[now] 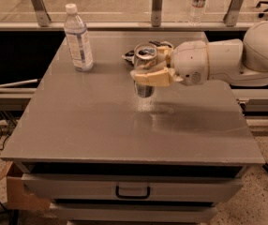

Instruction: Move redbull can near blue plastic bottle

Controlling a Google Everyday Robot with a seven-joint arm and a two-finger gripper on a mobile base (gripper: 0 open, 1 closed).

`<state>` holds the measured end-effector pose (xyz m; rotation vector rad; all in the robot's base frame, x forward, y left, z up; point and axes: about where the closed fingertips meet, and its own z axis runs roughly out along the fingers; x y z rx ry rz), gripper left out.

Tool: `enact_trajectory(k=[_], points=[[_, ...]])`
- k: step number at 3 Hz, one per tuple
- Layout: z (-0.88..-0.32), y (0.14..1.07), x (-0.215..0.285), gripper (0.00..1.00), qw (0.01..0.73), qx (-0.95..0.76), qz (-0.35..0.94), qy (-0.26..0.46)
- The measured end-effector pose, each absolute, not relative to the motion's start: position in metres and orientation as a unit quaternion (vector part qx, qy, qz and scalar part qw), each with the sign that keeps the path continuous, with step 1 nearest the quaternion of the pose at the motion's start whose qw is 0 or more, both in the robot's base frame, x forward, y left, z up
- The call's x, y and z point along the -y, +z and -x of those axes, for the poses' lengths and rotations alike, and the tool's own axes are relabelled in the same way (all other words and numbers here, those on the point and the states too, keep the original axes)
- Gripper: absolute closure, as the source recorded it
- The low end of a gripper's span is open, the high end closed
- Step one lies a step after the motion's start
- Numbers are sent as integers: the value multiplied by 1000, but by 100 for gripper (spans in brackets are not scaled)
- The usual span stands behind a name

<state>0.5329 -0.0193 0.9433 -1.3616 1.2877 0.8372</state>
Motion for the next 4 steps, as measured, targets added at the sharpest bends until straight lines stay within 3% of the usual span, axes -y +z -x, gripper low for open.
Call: enact_trajectory(k=[4], points=[[-635,987,-24,100,555,-510,569,327]])
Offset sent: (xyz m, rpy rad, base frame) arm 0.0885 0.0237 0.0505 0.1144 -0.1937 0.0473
